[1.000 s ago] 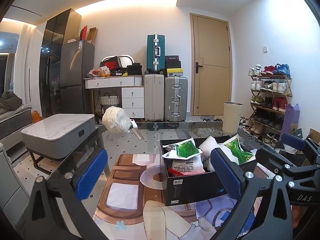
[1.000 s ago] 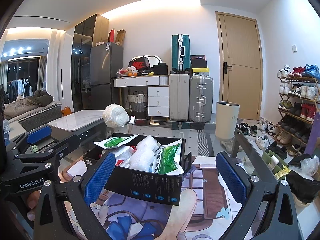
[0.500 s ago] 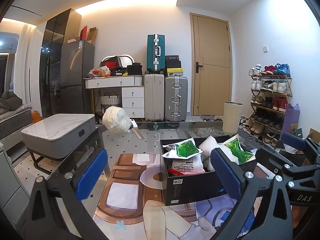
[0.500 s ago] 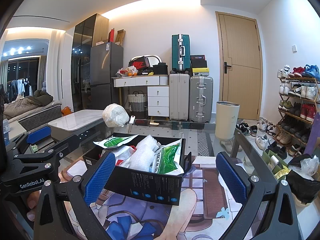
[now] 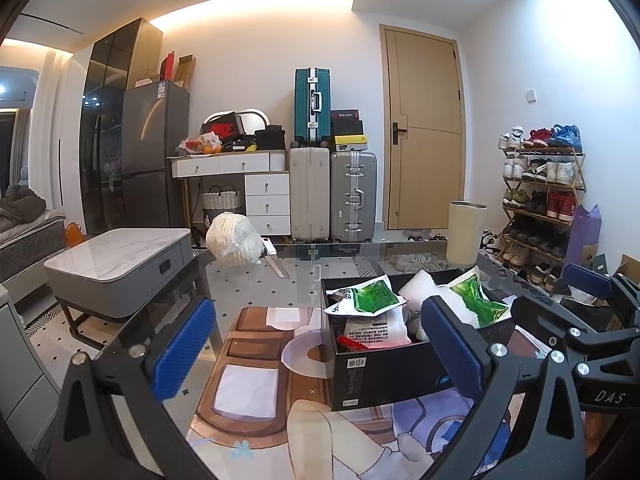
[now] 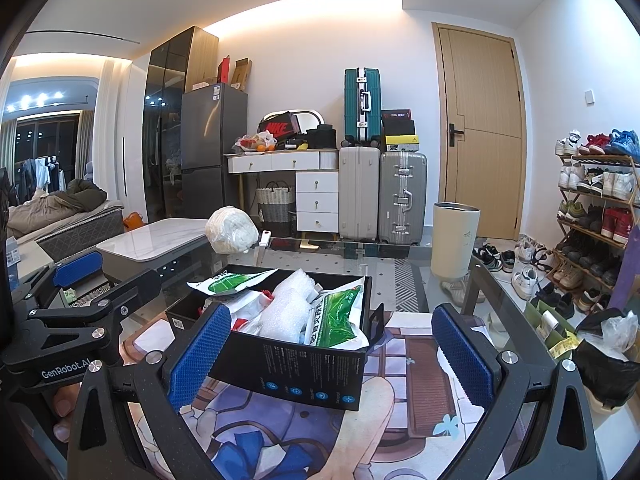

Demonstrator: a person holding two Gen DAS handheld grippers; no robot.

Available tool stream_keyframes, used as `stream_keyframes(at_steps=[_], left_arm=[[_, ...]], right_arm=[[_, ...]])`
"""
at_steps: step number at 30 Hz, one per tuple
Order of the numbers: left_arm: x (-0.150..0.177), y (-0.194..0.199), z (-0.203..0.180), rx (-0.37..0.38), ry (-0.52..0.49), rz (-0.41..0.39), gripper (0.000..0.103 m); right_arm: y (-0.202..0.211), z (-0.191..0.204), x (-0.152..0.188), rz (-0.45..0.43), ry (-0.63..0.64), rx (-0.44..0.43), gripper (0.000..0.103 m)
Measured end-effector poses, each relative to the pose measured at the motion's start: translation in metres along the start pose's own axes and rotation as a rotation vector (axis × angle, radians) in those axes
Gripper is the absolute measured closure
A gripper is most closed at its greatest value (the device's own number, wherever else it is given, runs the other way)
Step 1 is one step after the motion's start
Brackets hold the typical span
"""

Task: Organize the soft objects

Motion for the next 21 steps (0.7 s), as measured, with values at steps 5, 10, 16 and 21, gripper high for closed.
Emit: stream_keyframes(at_steps=[5, 10, 16, 21], left_arm=[[-0.0002, 0.0004, 0.0004, -0.005, 0.003, 0.002, 0.000], [0.0003, -0.0008, 0.0001, -0.017, 0.005, 0.009, 0.000], [0.0009, -0.0016, 0.0009, -0.031, 0.005, 0.010, 0.000], [0.0021, -0.0027, 0.0015, -0.038, 0.007, 0.017, 0.000]], right_arm=[[-0.0002, 0.0003, -0.0001, 0.001, 0.000, 0.000, 0.001], [-0.0002, 0.0005, -0.0002, 0.001, 0.000, 0.000, 0.001], [-0.0002, 0.0007, -0.0001, 0.001, 0.001, 0.000, 0.001], [-0.0001, 0.0007, -0.0002, 0.002, 0.000, 0.000, 0.001]])
Point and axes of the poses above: each gripper's, at about its wrist camera, not at the fingertips, and y roughly against the way its jaws point, z to its left, x to its underside, the point moved 10 cm from there along -y, roughly the way its jaws point, and after that the axes turned 14 degrees about x, right-handed, at the moved point
